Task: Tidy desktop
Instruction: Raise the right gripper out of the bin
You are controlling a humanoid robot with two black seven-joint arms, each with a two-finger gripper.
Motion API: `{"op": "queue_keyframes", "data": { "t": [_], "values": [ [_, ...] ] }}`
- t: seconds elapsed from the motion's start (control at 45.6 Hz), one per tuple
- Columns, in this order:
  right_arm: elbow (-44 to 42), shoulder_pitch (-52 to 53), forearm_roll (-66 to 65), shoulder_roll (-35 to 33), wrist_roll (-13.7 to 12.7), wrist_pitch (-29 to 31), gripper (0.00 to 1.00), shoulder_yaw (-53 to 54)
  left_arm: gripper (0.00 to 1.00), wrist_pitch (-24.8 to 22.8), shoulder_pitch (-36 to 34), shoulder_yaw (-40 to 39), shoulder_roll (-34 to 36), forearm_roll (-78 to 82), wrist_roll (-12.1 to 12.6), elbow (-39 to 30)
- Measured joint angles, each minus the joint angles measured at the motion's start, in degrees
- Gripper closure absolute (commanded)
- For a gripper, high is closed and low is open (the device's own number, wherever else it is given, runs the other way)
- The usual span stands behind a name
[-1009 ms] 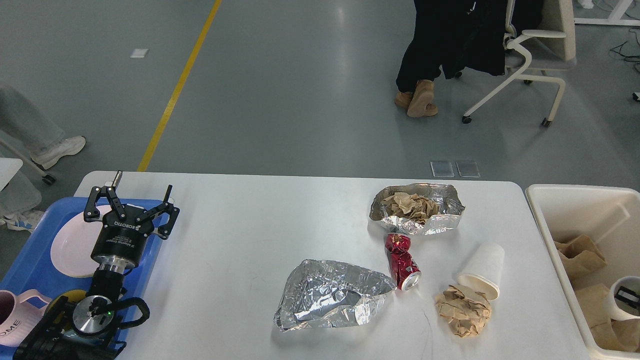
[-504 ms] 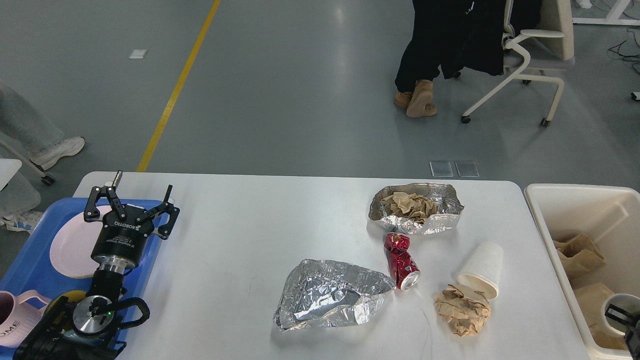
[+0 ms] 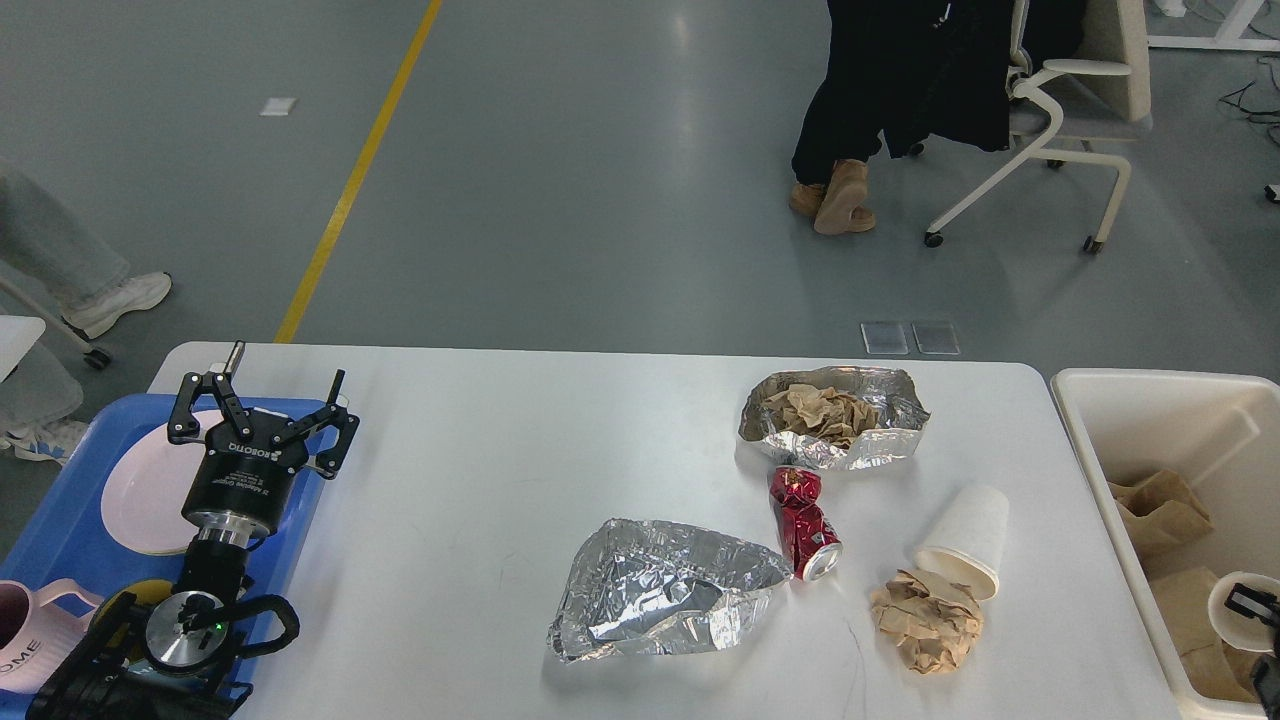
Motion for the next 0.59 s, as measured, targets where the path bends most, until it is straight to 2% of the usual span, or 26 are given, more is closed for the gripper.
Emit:
{"op": "queue_keyframes", "data": {
  "t": [0.285,0.439,0.526,0.592],
  "values": [
    [1.19,0.45,-0.32,-0.33,-0.04,-0.10,0.00,-0.03,0.04,0.00,0.00,0.02,0.00,0.00,0.00,0.00],
    [5.89,5.21,-1.37,-3.21,-0.69,3.17,0.00,-0.86,0.04,0.00,0.00,0.02,0.00,0.00,0.00,0.00],
    [11.94,10.64,-3.24,-7.01,-2.04,5.85,0.00,-1.16,0.04,0.00,0.00,0.01,0.00,0.00,0.00,0.00],
    [19.98,18.17,-7.45,-11.41,-4.92,7.56,0.00,-1.54,0.04,0.00,0.00,0.01,0.00,0.00,0.00,0.00]
  ]
}}
